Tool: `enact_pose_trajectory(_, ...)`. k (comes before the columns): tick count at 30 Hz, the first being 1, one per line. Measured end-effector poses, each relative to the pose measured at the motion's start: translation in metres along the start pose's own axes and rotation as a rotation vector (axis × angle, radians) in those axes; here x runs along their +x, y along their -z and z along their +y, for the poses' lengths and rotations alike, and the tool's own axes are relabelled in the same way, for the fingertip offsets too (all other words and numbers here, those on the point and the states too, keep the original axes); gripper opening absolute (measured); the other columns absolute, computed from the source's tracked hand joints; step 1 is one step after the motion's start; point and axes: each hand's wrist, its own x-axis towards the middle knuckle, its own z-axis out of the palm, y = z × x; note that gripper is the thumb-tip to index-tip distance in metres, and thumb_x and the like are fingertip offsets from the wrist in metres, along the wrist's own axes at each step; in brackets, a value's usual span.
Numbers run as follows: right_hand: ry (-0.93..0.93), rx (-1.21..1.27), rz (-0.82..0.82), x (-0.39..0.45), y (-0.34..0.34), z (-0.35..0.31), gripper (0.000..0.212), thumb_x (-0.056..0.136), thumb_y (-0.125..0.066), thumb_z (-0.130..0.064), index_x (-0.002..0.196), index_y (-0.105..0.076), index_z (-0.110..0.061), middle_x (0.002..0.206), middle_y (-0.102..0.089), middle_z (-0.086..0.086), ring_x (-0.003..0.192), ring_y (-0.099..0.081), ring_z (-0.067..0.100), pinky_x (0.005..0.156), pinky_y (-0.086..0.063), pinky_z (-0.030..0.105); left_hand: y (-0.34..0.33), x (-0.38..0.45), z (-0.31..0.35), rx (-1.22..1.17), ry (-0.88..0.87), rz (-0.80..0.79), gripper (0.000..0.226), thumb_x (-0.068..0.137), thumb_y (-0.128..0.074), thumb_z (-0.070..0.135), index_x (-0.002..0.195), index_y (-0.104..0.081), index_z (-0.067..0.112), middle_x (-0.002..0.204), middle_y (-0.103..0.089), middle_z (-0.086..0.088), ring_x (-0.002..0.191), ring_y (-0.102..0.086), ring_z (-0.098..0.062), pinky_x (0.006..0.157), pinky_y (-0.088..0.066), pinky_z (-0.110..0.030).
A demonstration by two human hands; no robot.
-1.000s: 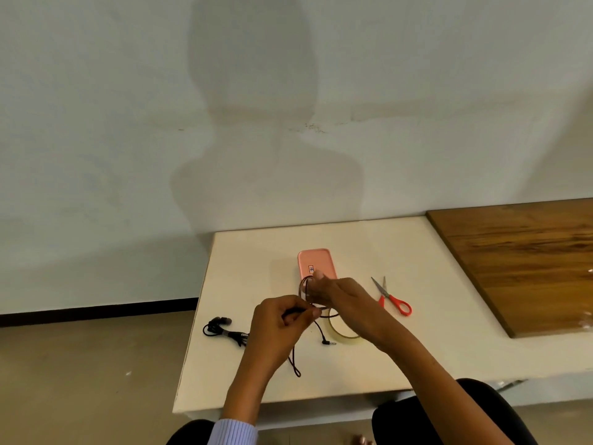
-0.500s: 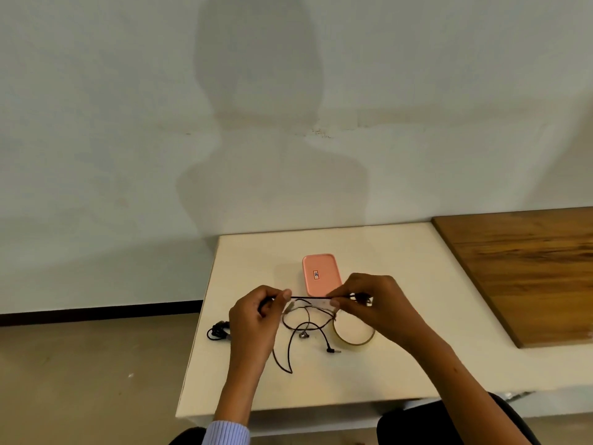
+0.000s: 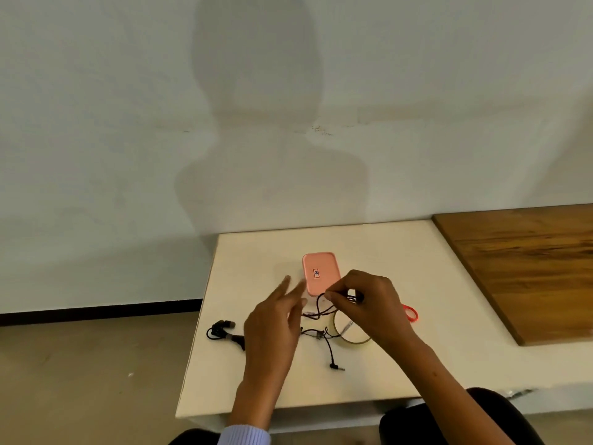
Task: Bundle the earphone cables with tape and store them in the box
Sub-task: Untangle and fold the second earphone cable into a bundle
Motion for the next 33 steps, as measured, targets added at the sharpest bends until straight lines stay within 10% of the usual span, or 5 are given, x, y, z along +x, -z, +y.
enact_pose_trajectory(4, 0.004, 0.045, 0.016, 0.002, -0.004, -0.006, 0.002, 0.08, -0.073, -0.018, 0.08, -0.073, -0.02, 0.07, -0.06, -0.02, 0.068, -0.054, -0.003, 0.056, -0.038, 0.012, -0.003, 0.001, 0.005, -0.299, -0.015, -0.115, 0.035, 0.086, -0.066, 0.015, 0.12, -0.064, 0.024, 0.112, -0.07, 0.006, 0.092, -0.067, -0.004, 0.073, -0.055, -0.015)
enact_pose_trajectory(12, 0.037, 0.133, -0.08, 0.003, 0.013, -0.007, 0.009, 0.078, -0.074, -0.021, 0.086, -0.077, -0.018, 0.071, -0.063, -0.017, 0.056, -0.052, 0.003, 0.055, -0.036, 0.011, 0.013, 0.008, -0.006, -0.33, 0.024, 0.136, 0.013, 0.082, -0.068, 0.007, 0.089, -0.074, 0.016, 0.077, -0.07, 0.009, 0.077, -0.065, -0.001, 0.067, -0.047, -0.007)
enact_pose_trajectory(19, 0.071, 0.155, 0.061, 0.003, 0.047, 0.01, 0.009, 0.076, -0.073, -0.025, 0.084, -0.076, -0.022, 0.073, -0.068, -0.005, 0.052, -0.04, 0.014, 0.05, -0.034, 0.018, 0.028, 0.01, -0.025, -0.424, 0.228, 0.345, 0.015, 0.084, -0.065, 0.003, 0.092, -0.073, 0.013, 0.081, -0.072, 0.003, 0.071, -0.069, -0.009, 0.068, -0.058, -0.025)
enact_pose_trajectory(28, 0.006, 0.169, 0.078, 0.002, 0.017, 0.001, 0.002, 0.078, -0.075, -0.013, 0.078, -0.073, -0.014, 0.067, -0.061, -0.013, 0.053, -0.045, 0.004, 0.052, -0.033, 0.012, 0.004, 0.0, -0.003, -0.223, 0.043, 0.069, 0.061, 0.088, -0.053, -0.004, 0.142, -0.038, 0.021, 0.144, -0.044, 0.002, 0.107, -0.065, -0.024, 0.088, -0.055, -0.035)
enact_pose_trajectory(33, 0.039, 0.167, 0.004, 0.0, 0.001, -0.009, 0.003, 0.08, -0.073, -0.016, 0.081, -0.073, -0.014, 0.07, -0.062, -0.014, 0.06, -0.051, 0.002, 0.054, -0.036, 0.011, -0.007, 0.001, 0.011, -0.288, -0.118, 0.02, 0.029, 0.087, -0.064, 0.009, 0.113, -0.067, 0.02, 0.106, -0.068, 0.005, 0.094, -0.065, -0.005, 0.075, -0.053, -0.013)
